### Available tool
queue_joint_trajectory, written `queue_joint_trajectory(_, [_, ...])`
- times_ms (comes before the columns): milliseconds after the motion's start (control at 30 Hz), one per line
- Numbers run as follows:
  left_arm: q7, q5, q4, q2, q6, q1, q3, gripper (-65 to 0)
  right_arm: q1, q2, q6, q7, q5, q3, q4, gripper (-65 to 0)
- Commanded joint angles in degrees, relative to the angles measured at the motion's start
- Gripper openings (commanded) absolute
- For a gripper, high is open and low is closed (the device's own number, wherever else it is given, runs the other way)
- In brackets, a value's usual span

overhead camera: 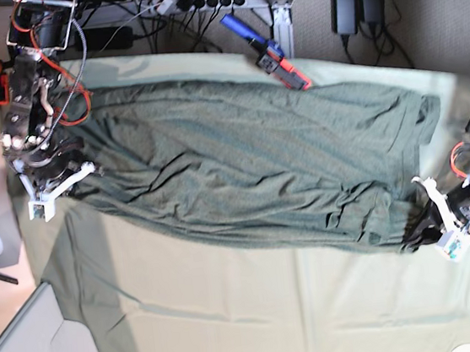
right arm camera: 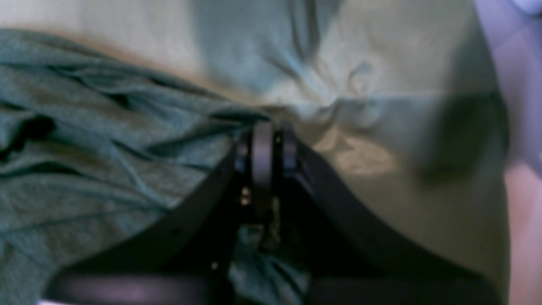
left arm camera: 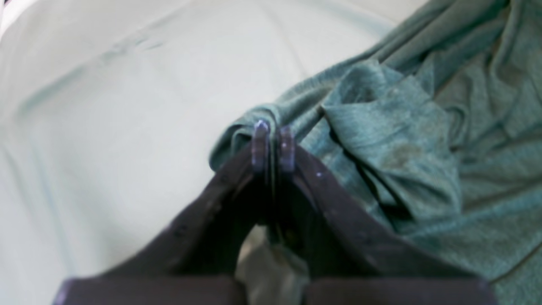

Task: Fold the T-shirt properly
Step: 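Hold the shirt ends with both grippers and lift the fabric slightly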

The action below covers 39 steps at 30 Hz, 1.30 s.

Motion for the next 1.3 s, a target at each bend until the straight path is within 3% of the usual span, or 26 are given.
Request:
queue_joint_trajectory(0, [-1.5,-0.9,2.6,-1.7,-0.5,-0.7,-0.4,-65.0,0.3,1.6,-0.2,0.8,-0.1,0.5,1.1,-65.0])
queue_joint_trajectory(367, [-1.5,7.7,19.7,-7.5,-0.5,9.6,-0.4,-65.0,-1.5,2.7,-0.2,0.8,0.3,4.4,1.6,-65.0])
queue_joint_trajectory(533, [-1.4,14.8,24.6,-9.6,3.1,13.7,-0.4,-65.0,-1.6,2.7,-0.2,0.8,0.4,4.9,1.6,-65.0])
queue_joint_trajectory(967, [0.4,16.8,31.6,-13.6,2.8,20.4,-0.4,-65.0,-3.6,2.9,-0.2,-0.3,3.0,4.9,2.3,-65.0])
queue_joint_trajectory(1267, [2.7,15.0,31.7,-13.7,-0.5,22.4,-0.4,-45.7,-9.2,2.7,-0.2,-0.5,3.5,5.0,7.6,-65.0])
